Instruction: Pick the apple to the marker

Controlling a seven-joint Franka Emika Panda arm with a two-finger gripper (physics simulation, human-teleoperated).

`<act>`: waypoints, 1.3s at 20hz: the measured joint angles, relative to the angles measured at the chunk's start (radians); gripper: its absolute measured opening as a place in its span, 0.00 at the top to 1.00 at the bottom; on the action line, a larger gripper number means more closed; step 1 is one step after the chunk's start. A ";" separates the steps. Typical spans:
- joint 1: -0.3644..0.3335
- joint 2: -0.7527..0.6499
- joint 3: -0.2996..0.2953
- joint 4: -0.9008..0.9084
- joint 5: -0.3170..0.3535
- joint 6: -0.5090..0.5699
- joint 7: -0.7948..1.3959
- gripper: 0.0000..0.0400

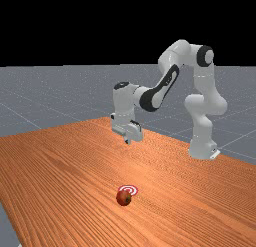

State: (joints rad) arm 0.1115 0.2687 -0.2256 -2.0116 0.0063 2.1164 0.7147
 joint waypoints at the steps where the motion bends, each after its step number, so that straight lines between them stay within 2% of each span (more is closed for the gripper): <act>1: 0.003 0.004 0.003 -0.002 0.001 0.000 0.002 1.00; 5: 0.019 0.024 0.023 -0.002 0.009 0.017 0.004 1.00; 6: 0.024 0.033 0.031 0.000 0.014 0.040 0.003 0.61; 7: 0.031 0.044 0.041 0.002 0.020 0.075 0.001 0.37; 8: 0.037 0.061 0.052 0.006 0.027 0.119 -0.002 0.22; 10: 0.048 0.112 0.071 0.045 0.043 0.171 -0.002 0.08; 13: 0.050 0.225 0.090 0.179 0.064 0.184 -0.002 0.02; 19: 0.040 0.430 0.101 0.399 0.085 0.169 0.027 0.00; 26: 0.069 0.551 0.130 0.507 0.100 0.145 0.068 0.00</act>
State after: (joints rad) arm 0.1808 0.8201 -0.0960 -1.5046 0.1059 2.2612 0.7824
